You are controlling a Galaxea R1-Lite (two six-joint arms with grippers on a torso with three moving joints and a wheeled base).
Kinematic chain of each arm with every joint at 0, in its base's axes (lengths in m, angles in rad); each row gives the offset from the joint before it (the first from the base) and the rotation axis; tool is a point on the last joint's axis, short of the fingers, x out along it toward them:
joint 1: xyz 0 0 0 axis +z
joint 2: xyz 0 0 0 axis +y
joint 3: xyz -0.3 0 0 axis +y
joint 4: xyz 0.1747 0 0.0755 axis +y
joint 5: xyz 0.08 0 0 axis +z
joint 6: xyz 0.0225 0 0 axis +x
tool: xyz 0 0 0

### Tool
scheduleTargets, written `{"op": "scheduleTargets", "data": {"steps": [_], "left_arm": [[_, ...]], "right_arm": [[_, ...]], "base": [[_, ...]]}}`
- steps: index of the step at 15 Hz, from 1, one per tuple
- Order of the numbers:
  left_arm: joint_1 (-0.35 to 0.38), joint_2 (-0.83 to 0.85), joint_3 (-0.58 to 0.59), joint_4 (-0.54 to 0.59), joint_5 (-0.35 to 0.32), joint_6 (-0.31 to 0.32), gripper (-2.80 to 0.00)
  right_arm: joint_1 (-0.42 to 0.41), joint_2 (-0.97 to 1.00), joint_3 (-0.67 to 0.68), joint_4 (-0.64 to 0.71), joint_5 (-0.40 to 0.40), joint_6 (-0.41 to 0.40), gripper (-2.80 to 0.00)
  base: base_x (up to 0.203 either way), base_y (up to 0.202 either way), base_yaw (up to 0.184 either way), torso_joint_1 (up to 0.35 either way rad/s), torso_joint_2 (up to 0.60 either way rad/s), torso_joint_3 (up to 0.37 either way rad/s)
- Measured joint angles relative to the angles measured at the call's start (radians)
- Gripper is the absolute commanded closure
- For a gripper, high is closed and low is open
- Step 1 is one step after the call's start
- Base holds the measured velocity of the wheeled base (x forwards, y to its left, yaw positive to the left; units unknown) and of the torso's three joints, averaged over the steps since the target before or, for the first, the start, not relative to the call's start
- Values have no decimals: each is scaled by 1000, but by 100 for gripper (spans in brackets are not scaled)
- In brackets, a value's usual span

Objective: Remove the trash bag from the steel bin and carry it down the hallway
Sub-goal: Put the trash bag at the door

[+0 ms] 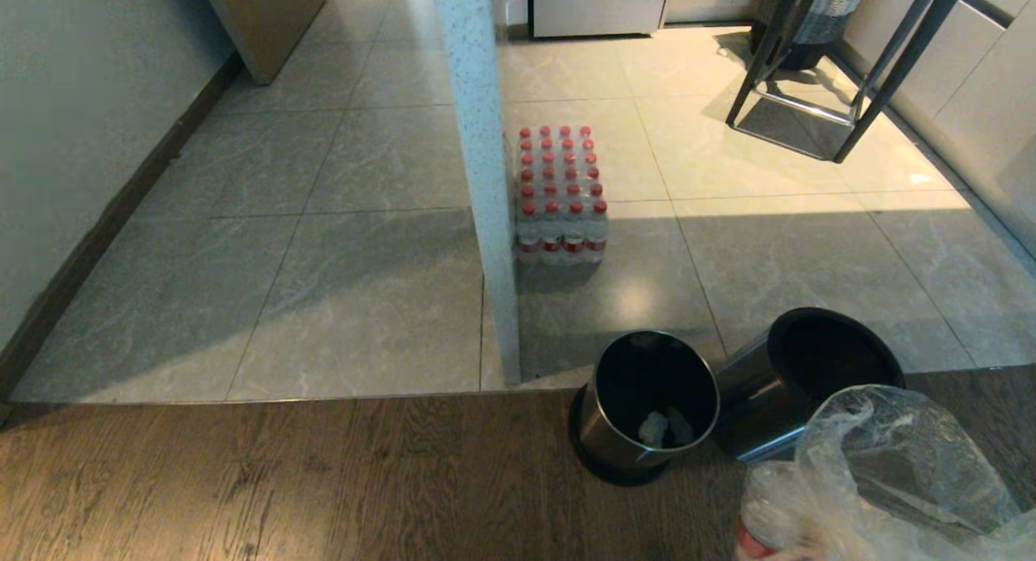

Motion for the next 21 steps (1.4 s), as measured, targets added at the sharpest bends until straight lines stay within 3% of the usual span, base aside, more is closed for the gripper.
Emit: {"op": "scheduleTargets", "data": {"steps": [21], "left_arm": [[0,0,0,0,0,4,0]], "right_arm": [[0,1,0,0,0,0,0]], "base": [[0,0,0,2,1,197]]}}
